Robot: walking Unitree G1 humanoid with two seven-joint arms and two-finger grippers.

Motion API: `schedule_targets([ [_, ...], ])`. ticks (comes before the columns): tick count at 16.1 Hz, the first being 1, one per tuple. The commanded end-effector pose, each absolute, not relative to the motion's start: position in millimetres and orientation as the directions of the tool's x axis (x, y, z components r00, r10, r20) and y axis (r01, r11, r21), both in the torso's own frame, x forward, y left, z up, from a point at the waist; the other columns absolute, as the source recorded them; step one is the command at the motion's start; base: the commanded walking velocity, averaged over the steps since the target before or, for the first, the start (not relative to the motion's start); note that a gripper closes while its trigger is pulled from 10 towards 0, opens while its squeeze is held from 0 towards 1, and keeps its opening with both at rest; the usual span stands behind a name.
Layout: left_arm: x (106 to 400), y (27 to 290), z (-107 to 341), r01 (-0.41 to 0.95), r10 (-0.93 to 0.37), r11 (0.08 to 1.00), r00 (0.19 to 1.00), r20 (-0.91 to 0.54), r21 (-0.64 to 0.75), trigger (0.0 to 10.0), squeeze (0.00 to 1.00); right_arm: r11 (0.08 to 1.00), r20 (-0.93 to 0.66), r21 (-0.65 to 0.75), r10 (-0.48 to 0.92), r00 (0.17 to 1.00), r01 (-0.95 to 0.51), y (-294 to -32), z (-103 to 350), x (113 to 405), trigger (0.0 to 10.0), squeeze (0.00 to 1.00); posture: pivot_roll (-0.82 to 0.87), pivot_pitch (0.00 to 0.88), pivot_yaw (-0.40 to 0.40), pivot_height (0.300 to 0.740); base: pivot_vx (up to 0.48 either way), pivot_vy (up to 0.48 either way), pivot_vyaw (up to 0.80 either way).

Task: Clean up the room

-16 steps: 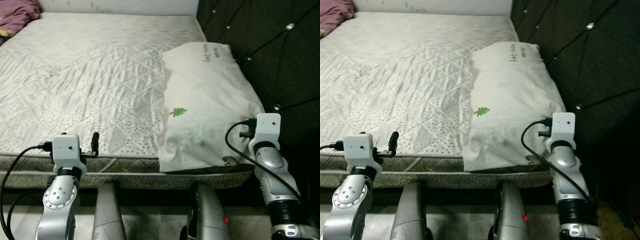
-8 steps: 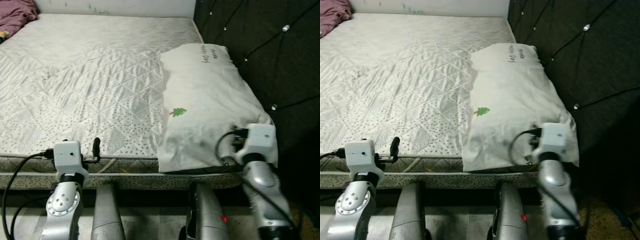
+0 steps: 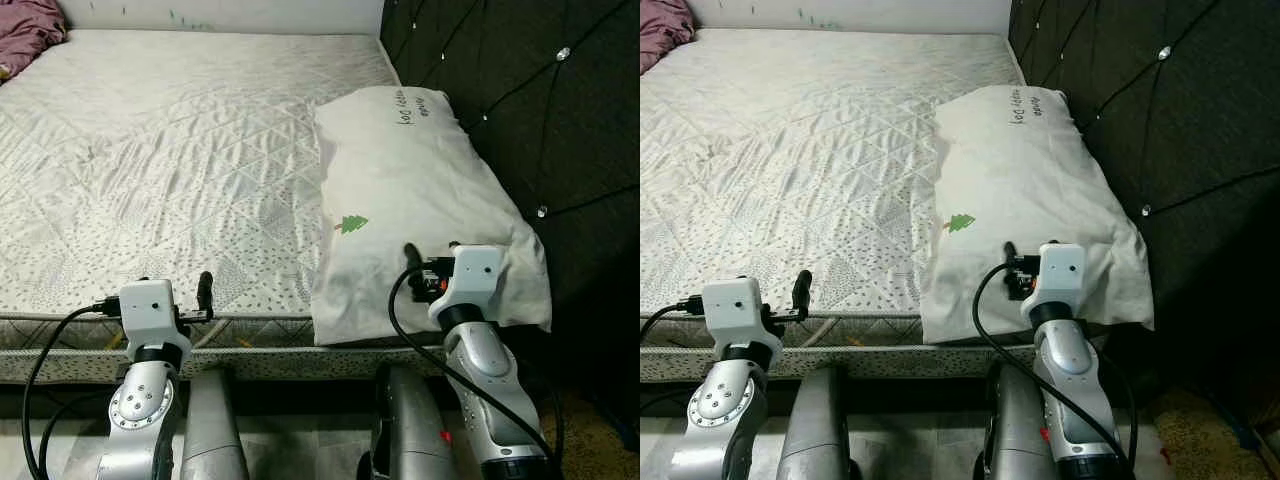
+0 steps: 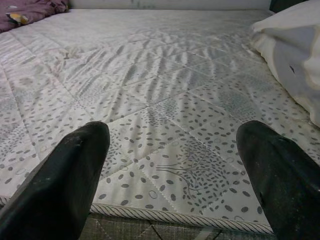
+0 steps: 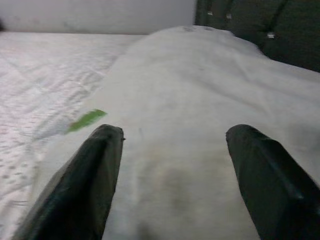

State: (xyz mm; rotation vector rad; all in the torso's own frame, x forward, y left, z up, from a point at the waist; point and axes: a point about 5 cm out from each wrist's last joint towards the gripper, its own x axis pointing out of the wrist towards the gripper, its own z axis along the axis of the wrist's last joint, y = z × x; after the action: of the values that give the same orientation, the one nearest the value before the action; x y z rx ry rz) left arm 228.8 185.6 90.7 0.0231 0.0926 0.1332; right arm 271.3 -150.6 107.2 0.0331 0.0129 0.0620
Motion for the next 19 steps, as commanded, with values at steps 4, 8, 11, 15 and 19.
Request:
schedule_targets([
  [4, 229.2, 184.4, 92.9, -0.119, 0.121, 0.993, 0.99, -0.079, 0.022, 10.0, 0.0, 0.994, 0.004, 0.051, 0.098, 0.995, -0.098, -146.1, 110.1, 270.0, 10.0, 0.0, 0.05, 0.0, -0.019, 0.581, 0.0, 0.0, 0.0],
  [8, 230.1, 182.7, 93.1, -0.111, 0.112, 0.994, 0.99, -0.081, 0.016, 10.0, 0.0, 0.992, 0.013, 0.048, 0.114, 0.993, -0.115, -147.2, 113.8, 273.3, 10.0, 0.0, 0.05, 0.0, -0.024, 0.623, 0.0, 0.0, 0.0],
  [11, 230.5, 181.8, 93.1, -0.108, 0.109, 0.994, 0.991, -0.082, 0.013, 10.0, 0.0, 0.993, 0.012, 0.041, 0.11, 0.994, -0.111, -149.3, 114.0, 275.1, 10.0, 0.0, 0.05, 0.0, -0.03, 0.647, 0.0, 0.0, 0.0],
  [15, 231.0, 181.6, 94.3, -0.106, 0.107, 0.994, 0.991, -0.083, 0.01, 10.0, 0.0, 0.993, 0.005, 0.042, 0.106, 0.994, -0.106, -149.8, 112.8, 274.0, 10.0, 0.0, 0.06, 0.0, -0.029, 0.68, 0.0, 0.0, 0.0],
  [19, 231.3, 180.0, 93.5, -0.101, 0.101, 0.995, 0.991, -0.09, 0.005, 10.0, 0.0, 0.995, 0.005, 0.032, 0.099, 0.995, -0.099, -152.3, 113.9, 276.8, 10.0, 0.0, 0.06, 0.0, -0.03, 0.723, 0.0, 0.0, 0.0],
])
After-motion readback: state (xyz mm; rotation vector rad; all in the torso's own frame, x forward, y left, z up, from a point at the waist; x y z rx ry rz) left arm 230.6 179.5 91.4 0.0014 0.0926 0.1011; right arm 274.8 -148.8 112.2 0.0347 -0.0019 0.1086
